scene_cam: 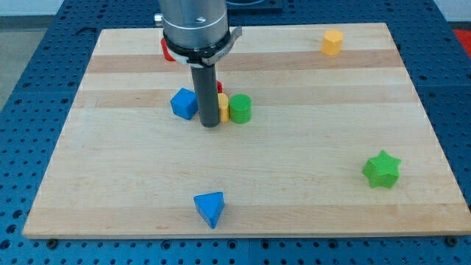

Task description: Move your arm towards the bottom center

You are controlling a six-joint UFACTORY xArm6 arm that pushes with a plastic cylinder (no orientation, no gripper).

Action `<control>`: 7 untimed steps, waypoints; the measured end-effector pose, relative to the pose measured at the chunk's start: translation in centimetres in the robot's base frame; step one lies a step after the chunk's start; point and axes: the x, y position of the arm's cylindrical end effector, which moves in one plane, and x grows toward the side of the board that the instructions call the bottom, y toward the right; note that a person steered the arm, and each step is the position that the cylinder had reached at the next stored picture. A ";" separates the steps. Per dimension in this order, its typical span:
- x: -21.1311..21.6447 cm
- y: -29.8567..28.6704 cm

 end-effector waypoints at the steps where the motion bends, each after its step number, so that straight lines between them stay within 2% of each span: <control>1: 1.3 1.9; 2: 1.5 7.0; 3: 6.0 9.8; 5: 15.9 11.4; 7: 17.4 11.2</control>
